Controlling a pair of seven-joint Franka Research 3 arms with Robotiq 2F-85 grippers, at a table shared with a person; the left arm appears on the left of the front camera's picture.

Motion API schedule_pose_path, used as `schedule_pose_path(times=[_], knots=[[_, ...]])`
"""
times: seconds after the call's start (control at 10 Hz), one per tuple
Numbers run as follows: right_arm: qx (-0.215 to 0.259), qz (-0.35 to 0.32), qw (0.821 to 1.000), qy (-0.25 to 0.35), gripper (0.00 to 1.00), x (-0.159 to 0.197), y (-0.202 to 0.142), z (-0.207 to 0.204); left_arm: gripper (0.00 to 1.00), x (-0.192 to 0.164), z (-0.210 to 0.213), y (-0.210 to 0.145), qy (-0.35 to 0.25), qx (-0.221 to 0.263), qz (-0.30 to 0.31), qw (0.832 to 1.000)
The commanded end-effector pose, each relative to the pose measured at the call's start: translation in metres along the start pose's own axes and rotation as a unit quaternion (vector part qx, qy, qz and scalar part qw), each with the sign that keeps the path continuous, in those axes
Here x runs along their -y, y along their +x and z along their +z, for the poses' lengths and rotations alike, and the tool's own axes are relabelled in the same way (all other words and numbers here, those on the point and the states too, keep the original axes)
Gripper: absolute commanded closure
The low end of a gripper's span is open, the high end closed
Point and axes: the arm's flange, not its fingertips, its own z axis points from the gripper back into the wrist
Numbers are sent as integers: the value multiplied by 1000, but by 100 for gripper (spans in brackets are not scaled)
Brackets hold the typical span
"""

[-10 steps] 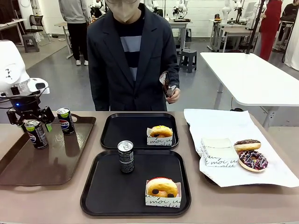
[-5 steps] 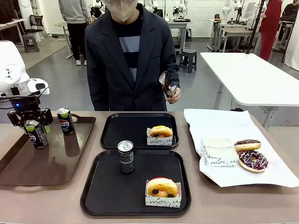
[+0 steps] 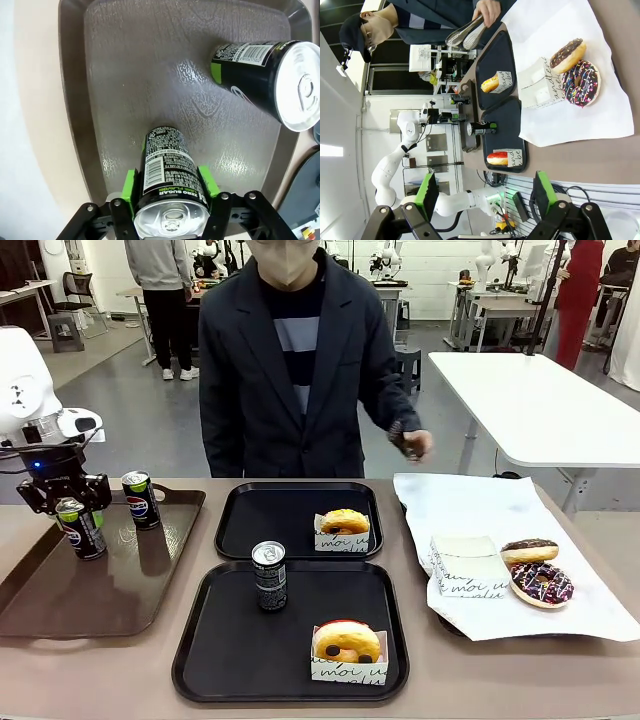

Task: Set up donuts and drinks on trays.
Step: Pick up one Pepsi coke from the Handle tray and place it on the Flat Tray without a Pepsi coke.

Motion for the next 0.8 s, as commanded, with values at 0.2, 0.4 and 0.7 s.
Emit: schedule_pose_path(times=[0.2,0.4,0.7], knots=[[4,8,1000,13,0,0,2,0,94,64,58,-39,-9,-71,-4,997],[4,8,1000,13,0,0,2,0,94,103,101,-88,26,-57,-45,997],[4,8,1000,13,0,0,2,0,94,120,118,-125,18,-48,-74,996]])
